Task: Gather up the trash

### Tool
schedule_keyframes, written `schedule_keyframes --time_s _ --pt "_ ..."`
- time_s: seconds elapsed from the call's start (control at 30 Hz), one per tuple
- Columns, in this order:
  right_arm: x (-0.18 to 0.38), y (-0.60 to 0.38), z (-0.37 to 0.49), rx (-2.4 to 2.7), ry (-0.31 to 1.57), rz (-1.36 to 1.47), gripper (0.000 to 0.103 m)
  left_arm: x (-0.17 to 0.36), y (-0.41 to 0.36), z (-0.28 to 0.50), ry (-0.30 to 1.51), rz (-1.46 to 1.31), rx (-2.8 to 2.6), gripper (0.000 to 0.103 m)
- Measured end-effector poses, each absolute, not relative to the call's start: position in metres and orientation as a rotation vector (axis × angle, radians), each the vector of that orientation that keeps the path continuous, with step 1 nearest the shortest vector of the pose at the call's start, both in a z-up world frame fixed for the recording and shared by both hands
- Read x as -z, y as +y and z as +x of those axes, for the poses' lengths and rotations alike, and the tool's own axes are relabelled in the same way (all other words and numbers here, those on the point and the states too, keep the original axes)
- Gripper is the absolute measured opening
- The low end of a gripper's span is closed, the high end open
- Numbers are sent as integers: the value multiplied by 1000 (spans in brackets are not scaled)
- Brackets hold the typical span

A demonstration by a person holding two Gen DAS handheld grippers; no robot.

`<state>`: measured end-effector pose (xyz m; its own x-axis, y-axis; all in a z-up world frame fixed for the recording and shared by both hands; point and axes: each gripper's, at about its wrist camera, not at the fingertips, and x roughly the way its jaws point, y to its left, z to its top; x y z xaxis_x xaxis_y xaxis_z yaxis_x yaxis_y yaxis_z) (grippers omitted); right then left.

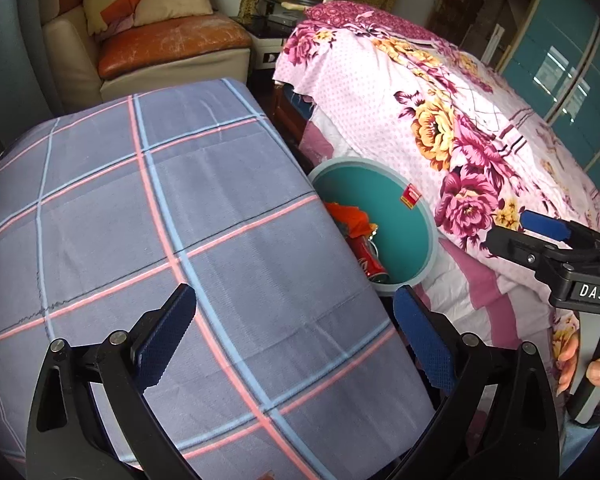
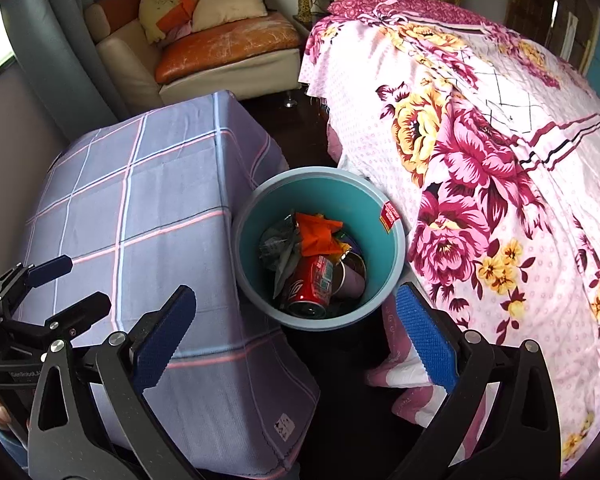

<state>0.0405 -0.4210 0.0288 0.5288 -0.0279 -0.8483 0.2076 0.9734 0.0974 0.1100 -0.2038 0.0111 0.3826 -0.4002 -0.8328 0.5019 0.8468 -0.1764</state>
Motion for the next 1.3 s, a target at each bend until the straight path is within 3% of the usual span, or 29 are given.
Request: schedule_keyframes --time_s 1.3 --pt "-11 -390 24 106 1050 169 96 -5 -168 89 1000 103 484 99"
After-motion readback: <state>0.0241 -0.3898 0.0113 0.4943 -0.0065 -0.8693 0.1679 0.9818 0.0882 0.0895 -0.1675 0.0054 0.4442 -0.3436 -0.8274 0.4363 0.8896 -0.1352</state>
